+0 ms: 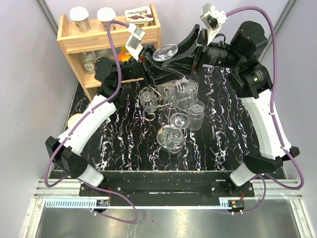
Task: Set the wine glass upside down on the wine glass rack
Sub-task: Turn the wine glass upside down at the wine rack.
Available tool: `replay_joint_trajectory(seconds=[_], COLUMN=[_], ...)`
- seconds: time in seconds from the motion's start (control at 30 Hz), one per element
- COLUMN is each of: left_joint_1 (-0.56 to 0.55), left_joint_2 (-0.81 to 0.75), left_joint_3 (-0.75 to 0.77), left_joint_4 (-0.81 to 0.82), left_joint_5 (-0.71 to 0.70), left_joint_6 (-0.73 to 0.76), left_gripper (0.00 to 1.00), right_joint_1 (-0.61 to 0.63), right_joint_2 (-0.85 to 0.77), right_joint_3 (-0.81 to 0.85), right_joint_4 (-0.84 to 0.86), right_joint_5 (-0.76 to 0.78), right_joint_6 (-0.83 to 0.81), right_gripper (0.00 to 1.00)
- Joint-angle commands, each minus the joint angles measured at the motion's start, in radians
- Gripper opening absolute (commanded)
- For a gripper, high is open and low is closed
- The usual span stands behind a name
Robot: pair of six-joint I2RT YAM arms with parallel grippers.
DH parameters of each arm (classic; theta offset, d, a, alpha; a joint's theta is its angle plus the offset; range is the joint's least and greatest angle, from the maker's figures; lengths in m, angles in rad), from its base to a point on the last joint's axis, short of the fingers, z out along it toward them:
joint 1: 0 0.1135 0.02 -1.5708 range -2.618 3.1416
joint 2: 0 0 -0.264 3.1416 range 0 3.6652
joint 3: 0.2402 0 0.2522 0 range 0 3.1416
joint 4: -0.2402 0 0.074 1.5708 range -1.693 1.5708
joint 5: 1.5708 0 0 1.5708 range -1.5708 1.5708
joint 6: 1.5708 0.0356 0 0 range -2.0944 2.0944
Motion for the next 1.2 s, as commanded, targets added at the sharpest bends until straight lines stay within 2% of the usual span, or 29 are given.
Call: replay_joint_trajectory(seconds=[0.0, 0.07, 0.3, 0.43, 0.53, 0.67, 0.77, 1.17], left_joint_1=[0.012, 0.019, 0.041, 0.05, 0.053, 0.055, 0.058, 0.096], left_joint_2=[-0.057, -0.063, -0.085, -0.096, -0.1, -0.102, -0.103, -0.117], left_joint_3=[0.02, 0.024, 0.047, 0.053, 0.066, 0.069, 0.075, 0.109], left_joint_4=[0.008, -0.007, -0.101, -0.119, -0.156, -0.17, -0.17, -0.229], left_joint_5=[0.019, 0.022, 0.031, 0.036, 0.037, 0.037, 0.042, 0.06], left_joint_6=[0.004, 0.01, 0.064, 0.076, 0.097, 0.105, 0.107, 0.142], left_gripper=[0.0, 0.0, 0.0, 0.0, 0.0, 0.0, 0.0, 0.0], right_joint_1=[-0.004, -0.004, -0.005, -0.005, -0.005, -0.005, -0.005, -0.005], right_joint_2=[-0.059, -0.067, -0.082, -0.082, -0.087, -0.091, -0.098, -0.151], right_joint_3=[0.009, 0.006, -0.009, -0.014, -0.025, -0.043, -0.06, -0.144], right_joint_4=[0.035, 0.022, 0.016, 0.013, 0.015, 0.015, 0.015, -0.051], right_joint_5=[0.033, 0.038, 0.044, 0.046, 0.047, 0.043, 0.04, 0.083], right_joint_6=[-0.036, -0.047, -0.064, -0.061, -0.064, -0.067, -0.073, -0.164], right_gripper=[0.51, 0.57, 0.55, 0.58, 0.65, 0.69, 0.75, 0.79])
